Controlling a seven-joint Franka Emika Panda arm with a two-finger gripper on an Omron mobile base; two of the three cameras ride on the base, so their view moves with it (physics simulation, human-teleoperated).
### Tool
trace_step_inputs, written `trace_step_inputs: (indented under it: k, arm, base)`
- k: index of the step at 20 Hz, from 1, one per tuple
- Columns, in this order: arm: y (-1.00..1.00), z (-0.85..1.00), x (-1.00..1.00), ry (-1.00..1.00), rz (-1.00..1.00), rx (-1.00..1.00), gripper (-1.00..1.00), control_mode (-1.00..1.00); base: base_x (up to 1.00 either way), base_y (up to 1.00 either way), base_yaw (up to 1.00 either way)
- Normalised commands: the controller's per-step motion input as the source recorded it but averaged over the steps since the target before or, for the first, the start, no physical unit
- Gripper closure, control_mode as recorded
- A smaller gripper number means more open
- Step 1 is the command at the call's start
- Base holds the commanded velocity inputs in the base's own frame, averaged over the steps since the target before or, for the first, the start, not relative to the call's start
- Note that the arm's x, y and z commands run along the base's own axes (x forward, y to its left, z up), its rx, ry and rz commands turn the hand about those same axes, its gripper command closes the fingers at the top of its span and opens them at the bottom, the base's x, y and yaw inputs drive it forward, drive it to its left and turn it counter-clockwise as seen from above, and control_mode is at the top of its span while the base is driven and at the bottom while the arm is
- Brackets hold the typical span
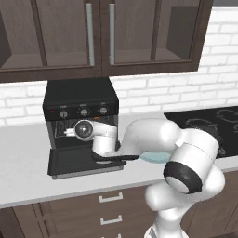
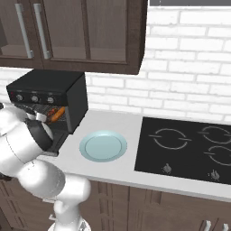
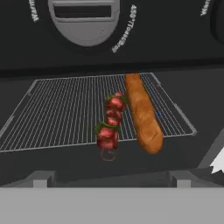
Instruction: Pick up the kebab skewer and baguette bread, and place them inside the toaster oven. Close the toaster oven door and start by setting the timer.
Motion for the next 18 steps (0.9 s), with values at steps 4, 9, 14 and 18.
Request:
trace_step_inputs:
  k: [4, 9, 14, 18]
  arm:
    - [-0.03, 0.22, -0.87, 0.00, 0.00, 0.00, -1.00, -1.00]
    - [-0.01, 0.00, -1.00, 0.00, 0.00, 0.00, -1.00, -1.00]
    - [-0.01, 0.00, -0.76, 0.00, 0.00, 0.00, -1.00, -1.00]
    - [-0.04, -0.04, -0.41, 0.01, 0.00, 0.00, -1.00, -1.00]
  base:
    - [0.00, 0.00, 0.00]
    - [0.00, 0.00, 0.00]
    - [0.00, 0.00, 0.00]
    - [0.00, 0.00, 0.00]
